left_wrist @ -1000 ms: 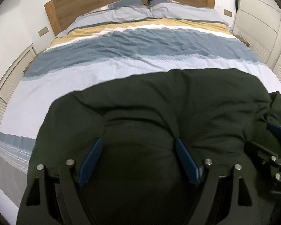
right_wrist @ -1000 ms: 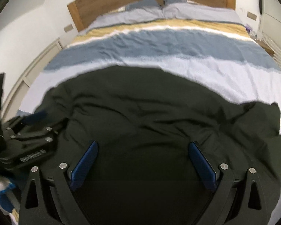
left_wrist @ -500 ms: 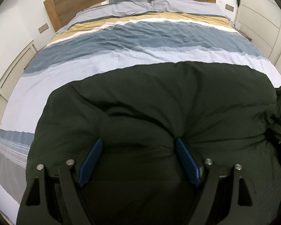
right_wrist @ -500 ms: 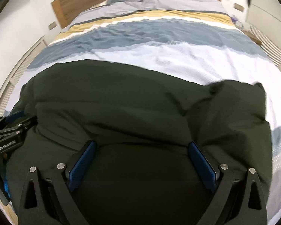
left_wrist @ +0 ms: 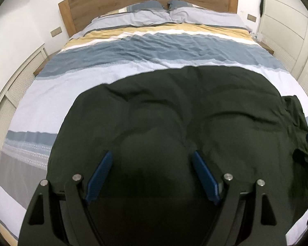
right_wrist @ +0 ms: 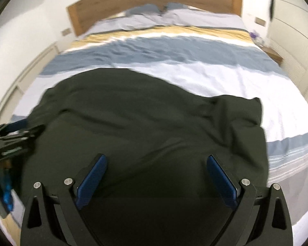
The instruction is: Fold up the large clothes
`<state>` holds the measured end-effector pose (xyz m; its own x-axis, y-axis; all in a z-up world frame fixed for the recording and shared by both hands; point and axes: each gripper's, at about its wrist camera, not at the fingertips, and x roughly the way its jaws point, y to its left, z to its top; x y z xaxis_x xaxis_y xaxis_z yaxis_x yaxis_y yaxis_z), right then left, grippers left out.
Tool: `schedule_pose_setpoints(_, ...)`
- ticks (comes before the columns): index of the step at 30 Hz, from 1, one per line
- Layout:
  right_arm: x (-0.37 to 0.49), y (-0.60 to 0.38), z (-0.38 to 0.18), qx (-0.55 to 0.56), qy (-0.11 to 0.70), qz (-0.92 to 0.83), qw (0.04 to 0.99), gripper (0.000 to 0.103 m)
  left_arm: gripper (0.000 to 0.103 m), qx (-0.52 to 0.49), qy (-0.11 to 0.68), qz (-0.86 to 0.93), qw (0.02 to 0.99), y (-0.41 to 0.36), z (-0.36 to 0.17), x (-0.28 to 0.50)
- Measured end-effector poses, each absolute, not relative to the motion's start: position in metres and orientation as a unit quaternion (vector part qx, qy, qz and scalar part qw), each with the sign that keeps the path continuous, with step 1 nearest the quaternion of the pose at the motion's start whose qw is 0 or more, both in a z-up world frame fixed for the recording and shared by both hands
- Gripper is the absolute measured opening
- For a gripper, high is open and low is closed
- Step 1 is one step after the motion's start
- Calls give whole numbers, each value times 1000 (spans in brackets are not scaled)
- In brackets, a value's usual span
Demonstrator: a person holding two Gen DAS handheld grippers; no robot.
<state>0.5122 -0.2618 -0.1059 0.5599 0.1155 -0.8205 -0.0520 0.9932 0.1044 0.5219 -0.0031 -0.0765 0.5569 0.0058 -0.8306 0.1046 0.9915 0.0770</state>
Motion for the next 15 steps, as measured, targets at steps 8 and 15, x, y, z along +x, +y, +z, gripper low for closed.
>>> schedule_pose_setpoints(8, 489, -250, -132, 38, 482, 66, 873, 97, 81, 46, 479, -19, 876, 4, -98, 497)
schedule_pose_setpoints(15, 485, -262, -138, 32, 489, 55, 870, 97, 81, 48, 478, -14, 877, 3, -101, 484)
